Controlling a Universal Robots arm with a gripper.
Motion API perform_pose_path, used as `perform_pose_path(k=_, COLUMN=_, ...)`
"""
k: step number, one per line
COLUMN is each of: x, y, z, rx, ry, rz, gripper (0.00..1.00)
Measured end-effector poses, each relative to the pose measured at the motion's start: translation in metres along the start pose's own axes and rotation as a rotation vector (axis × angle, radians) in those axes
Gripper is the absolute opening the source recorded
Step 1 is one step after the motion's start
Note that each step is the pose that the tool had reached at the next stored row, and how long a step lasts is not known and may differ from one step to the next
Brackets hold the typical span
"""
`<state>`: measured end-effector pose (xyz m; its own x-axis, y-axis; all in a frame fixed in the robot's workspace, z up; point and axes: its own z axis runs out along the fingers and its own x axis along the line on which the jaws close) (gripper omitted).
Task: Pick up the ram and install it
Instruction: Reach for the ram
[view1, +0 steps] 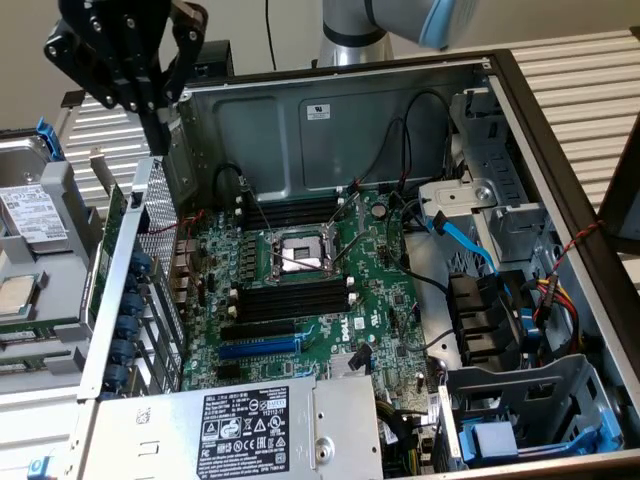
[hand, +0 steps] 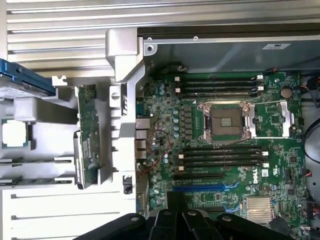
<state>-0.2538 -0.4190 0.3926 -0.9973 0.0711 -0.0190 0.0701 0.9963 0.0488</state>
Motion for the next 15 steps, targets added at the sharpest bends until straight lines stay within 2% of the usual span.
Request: perform_pose_path(k=15, x=0.067, y=-0.0151, z=-0.0019, rx=0.0001, ry=0.0001, rz=0.0, gripper=0.11)
